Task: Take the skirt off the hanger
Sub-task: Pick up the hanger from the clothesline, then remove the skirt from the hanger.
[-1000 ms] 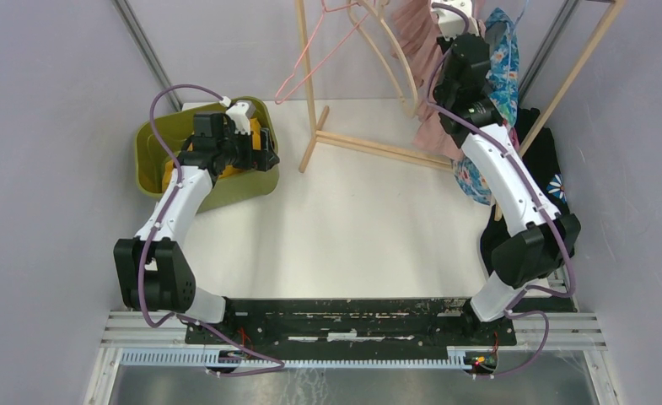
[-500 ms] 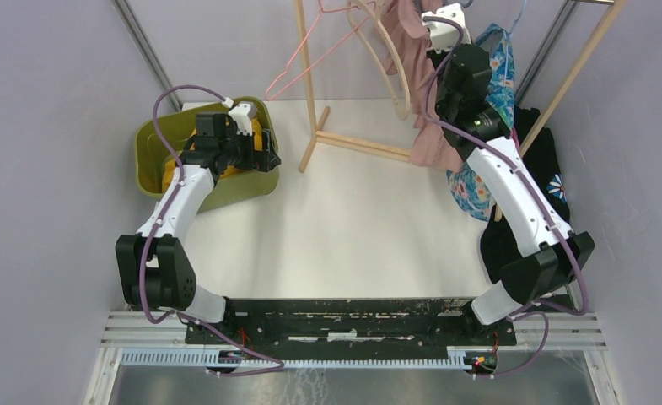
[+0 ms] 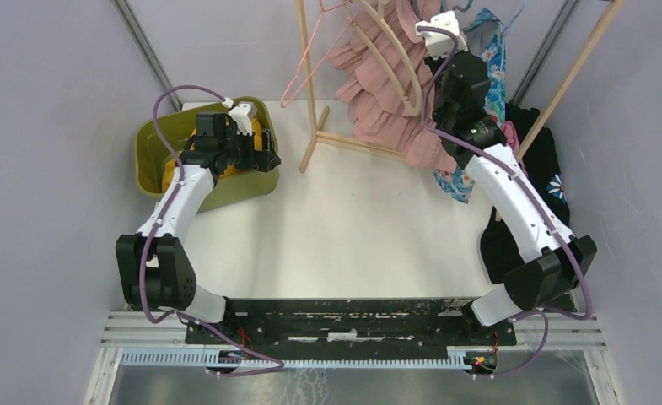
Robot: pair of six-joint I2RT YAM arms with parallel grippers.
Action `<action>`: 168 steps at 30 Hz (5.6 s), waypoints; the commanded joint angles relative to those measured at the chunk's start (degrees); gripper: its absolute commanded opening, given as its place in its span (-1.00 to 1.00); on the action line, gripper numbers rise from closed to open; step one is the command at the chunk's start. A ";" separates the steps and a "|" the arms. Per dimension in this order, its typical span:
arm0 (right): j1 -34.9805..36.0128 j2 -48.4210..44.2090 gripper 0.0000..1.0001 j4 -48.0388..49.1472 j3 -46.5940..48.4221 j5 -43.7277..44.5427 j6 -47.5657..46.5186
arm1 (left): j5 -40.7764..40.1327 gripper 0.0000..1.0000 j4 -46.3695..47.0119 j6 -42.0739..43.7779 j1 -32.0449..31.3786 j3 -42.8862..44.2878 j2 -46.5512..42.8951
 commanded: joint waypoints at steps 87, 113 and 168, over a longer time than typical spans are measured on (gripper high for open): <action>42.47 -30.17 -0.99 -36.69 -21.41 10.63 15.70 | -4.26 0.98 2.90 -2.41 -22.17 -0.83 -14.54; 45.02 -27.74 -0.99 -47.98 -14.83 4.55 14.73 | 14.97 0.98 -9.45 22.00 -22.15 6.61 -13.30; 47.75 -23.30 -0.98 -50.83 -4.72 3.61 -1.27 | 50.01 0.98 -21.13 39.44 -22.17 7.50 -7.61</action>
